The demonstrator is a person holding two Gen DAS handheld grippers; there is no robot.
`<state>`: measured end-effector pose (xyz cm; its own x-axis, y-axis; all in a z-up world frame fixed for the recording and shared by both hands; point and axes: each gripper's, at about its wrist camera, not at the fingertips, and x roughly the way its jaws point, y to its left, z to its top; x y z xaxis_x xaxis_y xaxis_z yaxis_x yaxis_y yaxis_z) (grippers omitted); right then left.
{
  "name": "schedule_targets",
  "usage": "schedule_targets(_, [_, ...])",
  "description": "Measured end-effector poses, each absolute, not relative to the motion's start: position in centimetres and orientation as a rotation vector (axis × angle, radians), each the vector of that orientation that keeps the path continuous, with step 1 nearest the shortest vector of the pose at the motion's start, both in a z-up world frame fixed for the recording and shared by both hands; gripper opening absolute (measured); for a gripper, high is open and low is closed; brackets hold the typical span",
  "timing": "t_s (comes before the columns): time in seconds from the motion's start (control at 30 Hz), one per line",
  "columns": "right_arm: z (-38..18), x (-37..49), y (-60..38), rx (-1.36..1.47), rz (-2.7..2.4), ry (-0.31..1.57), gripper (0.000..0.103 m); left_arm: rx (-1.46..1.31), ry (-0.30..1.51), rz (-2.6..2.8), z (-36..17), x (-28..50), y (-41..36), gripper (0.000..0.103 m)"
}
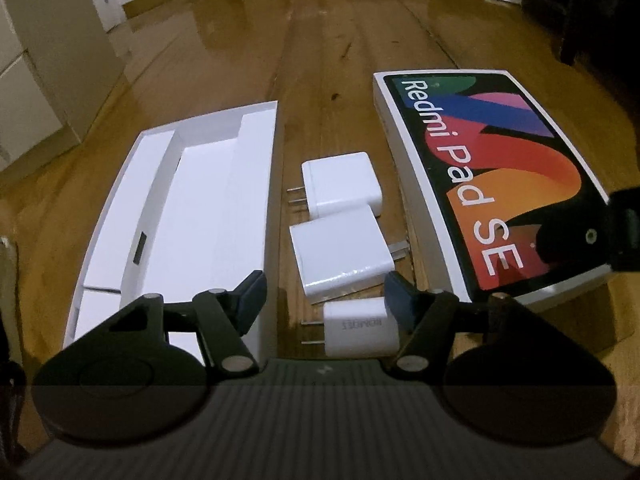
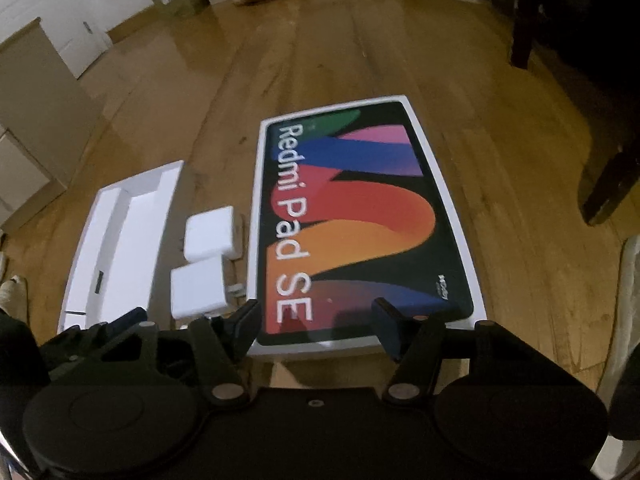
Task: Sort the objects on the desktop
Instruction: 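Move the left gripper toward the small white ROMOSS charger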
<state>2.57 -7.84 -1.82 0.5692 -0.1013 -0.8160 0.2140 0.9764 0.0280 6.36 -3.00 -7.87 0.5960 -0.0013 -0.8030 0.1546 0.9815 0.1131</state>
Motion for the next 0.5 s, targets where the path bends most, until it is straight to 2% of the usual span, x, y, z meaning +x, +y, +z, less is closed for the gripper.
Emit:
schedule_targets(0.27, [-1.9,2.7,-8.6,0.142,-0.178,0.964,0.066,0.163,0.933,-0.111,-8.6,6.4,-2.9,0.068])
schedule_targets(0.43, [-2.1,2.7,-8.3,0.126,-0.182,0.976,0.066,-0.007,0.97,-0.107,-8.0,6.6,-0.9,0.068])
schedule_targets(0.5, [-1.8,2.6,-8.6,0.126,-0.195,0.97,0.067,0.006,0.964,-0.117,-7.7,6.4,-0.8,0.066])
